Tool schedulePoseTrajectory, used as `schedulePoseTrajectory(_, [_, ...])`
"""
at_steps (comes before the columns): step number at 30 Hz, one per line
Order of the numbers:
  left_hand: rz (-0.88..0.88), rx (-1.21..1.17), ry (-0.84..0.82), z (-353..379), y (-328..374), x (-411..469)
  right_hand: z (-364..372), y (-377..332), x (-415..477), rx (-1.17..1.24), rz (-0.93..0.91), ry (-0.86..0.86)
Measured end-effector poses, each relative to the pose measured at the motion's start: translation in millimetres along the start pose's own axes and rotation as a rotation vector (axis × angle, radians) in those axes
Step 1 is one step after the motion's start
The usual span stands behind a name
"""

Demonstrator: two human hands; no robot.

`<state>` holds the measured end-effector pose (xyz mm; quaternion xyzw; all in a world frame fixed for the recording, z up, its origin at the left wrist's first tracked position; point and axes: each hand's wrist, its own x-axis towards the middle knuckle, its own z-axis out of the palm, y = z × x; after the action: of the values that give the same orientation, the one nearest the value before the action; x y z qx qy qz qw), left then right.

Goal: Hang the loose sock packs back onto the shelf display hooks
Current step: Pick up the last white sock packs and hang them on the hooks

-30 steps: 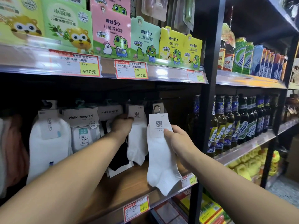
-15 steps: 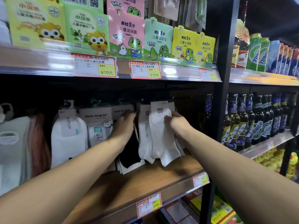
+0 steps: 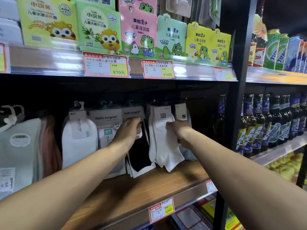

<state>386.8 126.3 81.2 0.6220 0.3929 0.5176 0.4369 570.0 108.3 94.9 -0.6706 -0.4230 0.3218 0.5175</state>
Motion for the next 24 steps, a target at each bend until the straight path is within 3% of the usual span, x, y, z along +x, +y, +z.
schedulePoseTrajectory(8, [-0.032, 0.009, -0.024, 0.3, 6.7, -7.8, -7.2, 36.7, 7.9, -0.079, -0.002, -0.019])
schedulePoseTrajectory(15, [-0.044, 0.034, -0.032, -2.0, 9.2, -16.1, -4.5, 44.0, -1.2, 0.057, 0.093, -0.081])
schedulePoseTrajectory(19, [-0.053, 0.04, -0.018, -4.4, 7.7, -18.9, -0.3, 54.5, 4.9, -0.084, 0.103, -0.084])
schedulePoseTrajectory(22, [-0.063, 0.069, -0.022, -7.7, 8.1, -22.9, -0.8, 61.9, 7.5, -0.1, -0.007, -0.056])
schedulePoseTrajectory(24, [-0.075, 0.086, -0.011, -10.7, 7.0, -24.1, -0.9, 65.4, 9.6, -0.243, -0.04, -0.026])
